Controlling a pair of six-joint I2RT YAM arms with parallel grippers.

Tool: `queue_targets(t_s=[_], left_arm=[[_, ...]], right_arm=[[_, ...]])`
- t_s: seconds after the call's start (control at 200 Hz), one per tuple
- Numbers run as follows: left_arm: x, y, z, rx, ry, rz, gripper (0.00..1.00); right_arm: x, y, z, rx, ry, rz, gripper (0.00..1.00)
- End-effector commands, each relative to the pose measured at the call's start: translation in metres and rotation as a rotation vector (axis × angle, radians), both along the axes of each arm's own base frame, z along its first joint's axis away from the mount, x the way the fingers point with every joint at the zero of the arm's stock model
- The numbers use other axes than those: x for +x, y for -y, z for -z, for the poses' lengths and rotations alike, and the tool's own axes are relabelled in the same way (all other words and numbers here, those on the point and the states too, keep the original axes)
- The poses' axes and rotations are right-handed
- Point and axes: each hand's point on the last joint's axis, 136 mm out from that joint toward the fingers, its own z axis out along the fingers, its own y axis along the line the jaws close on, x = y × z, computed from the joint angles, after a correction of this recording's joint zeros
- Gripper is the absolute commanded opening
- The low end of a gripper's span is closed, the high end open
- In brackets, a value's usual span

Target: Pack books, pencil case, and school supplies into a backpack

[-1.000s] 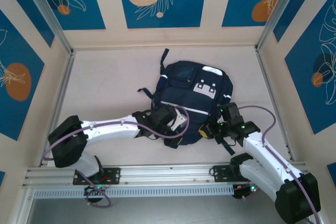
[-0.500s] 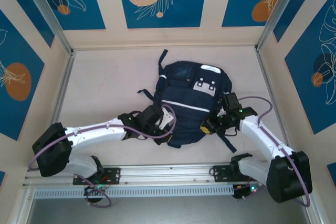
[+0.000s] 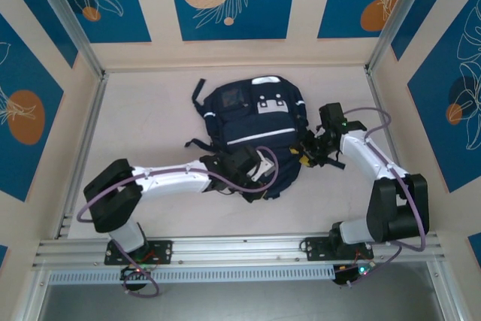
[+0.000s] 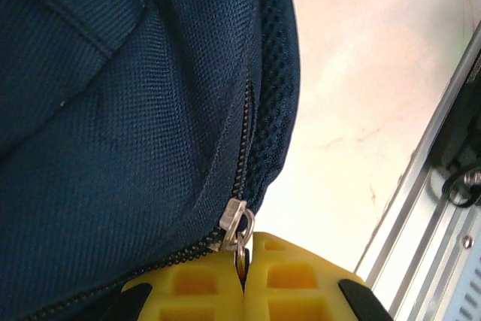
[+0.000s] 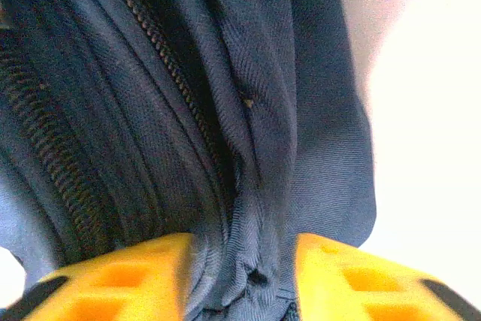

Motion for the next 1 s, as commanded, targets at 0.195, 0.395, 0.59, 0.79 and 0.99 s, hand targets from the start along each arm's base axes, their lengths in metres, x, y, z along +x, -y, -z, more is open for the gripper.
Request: queue_targets(t_s=[0.195,0.395,0.59,0.79,0.99], left_arm=[[-0.032,0.046,-0.020,-0.079,-0.104,0.136,0.00],[-0.035,0.051,-0.021,-0.086,-0.107,0.148,0.00],[-0.039,0.050,-0.021,-0.086,-0.105,0.155,0.00],[-0.039,0.046,-0.023,-0.085,-0.091,0.151,0.00],[-0.036,0.029,-0.021,-0.056,-0.058,0.128,0.00]], right_arm=[[-0.048,-0.006,-0.032,0.129,0.068,0.136,0.55],[-0.077,-0.025,0.001,0.279,-0.059,0.242,0.57],[-0.071,-0.039,0.019,0.250,-0.109,0.197,0.59],[-0.064,-0.050,0.033,0.164,-0.121,0.125,0.39],[-0.070,-0.036,0.040,0.077,-0.111,0.100,0.00]])
